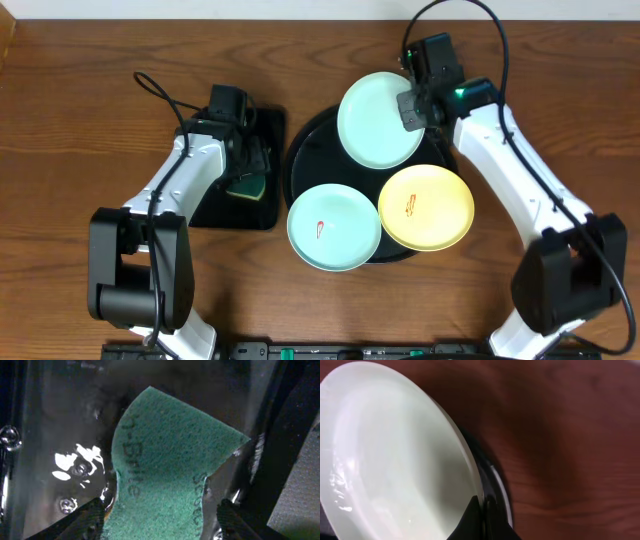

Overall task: Clean dirty plates on tray and stack at the side
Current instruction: 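Lift the back pale green plate off the round tray with the right gripper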

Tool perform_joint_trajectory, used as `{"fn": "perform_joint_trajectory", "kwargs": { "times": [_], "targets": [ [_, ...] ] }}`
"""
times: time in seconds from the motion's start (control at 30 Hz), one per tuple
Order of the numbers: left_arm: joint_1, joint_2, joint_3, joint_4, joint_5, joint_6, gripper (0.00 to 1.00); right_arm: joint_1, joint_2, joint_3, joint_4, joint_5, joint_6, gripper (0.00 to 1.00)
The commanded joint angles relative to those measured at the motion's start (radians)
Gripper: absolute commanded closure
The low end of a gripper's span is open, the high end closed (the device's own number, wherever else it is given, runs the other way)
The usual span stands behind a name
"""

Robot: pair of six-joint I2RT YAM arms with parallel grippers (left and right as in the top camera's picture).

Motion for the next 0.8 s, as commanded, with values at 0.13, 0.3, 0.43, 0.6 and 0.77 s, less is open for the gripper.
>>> {"fn": "perform_joint_trajectory", "kwargs": {
  "times": [0.13,0.3,0.43,0.6,0.77],
  "targets": [
    [0.004,-0.054,-0.003,-0.026,-0.011,0.006,0.23,0.127,-0.063,-0.002,0.001,0.362,-0.121,0.99],
    [0.004,-0.059,-0.003,-0.043,-0.011,0.006,0.18,0.232,-0.063,-0.002,0.003,0.595,-0.130,0.99],
    [0.004,-0.059,-0.003,-0.051,-0.011,0.006,0.18,0.303,-0.063,-0.002,-0.001,0.699,-0.130,0.99],
    [0.004,-0.059,-0.003,-0.051,-0.011,0.006,0.17,0.370,-0.063,-0.002,-0.001,0.803,-0.130,0.99],
    [0.004,-0.059,-0.003,-0.051,-0.011,0.006,0.16,0.405,-0.063,-0.002,-0.001,0.867,-0.130,0.99]
  ]
}}
